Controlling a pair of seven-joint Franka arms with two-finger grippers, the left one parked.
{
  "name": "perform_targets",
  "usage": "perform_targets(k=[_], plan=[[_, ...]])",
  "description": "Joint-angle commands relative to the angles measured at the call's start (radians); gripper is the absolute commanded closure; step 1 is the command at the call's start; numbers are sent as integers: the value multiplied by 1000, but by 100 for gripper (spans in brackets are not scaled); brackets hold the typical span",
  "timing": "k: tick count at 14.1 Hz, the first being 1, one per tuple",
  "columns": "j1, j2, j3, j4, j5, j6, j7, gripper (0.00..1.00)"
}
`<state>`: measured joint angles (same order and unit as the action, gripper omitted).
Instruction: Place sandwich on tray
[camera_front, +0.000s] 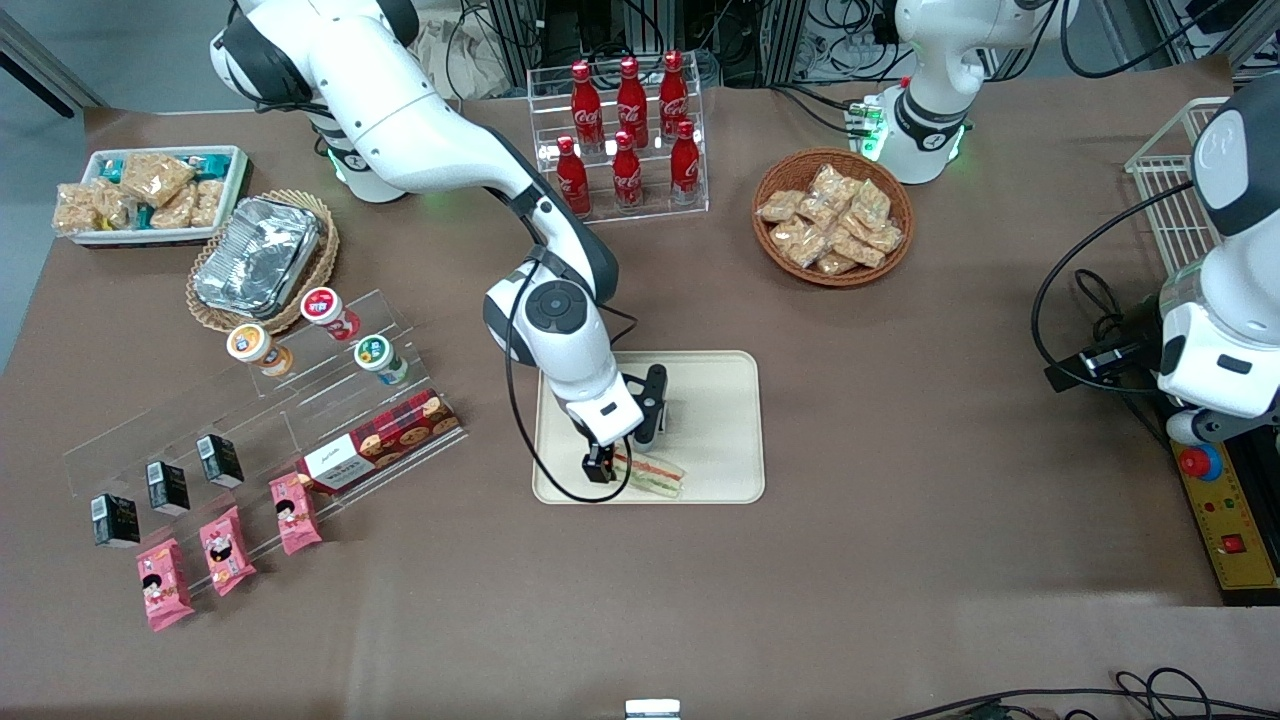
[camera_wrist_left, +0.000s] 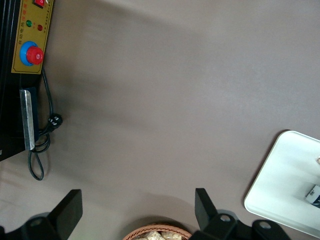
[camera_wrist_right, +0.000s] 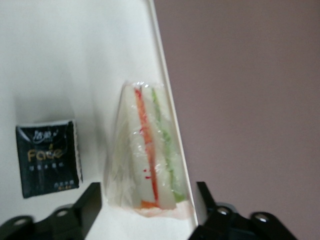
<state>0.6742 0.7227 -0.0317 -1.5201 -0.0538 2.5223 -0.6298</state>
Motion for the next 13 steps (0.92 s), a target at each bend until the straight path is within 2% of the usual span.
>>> perform_targets(k=[1, 3, 5, 10, 11, 13], plan=[[-31, -52, 3, 6, 80, -23, 2, 4], [-59, -87, 6, -3, 117, -65, 31, 4], [-103, -132, 6, -5, 120, -143, 88, 4], [-257, -311, 13, -6, 123, -475, 326, 4], [-295, -333, 16, 0, 140, -526, 350, 4], [-387, -377, 18, 8, 216, -644, 352, 4]])
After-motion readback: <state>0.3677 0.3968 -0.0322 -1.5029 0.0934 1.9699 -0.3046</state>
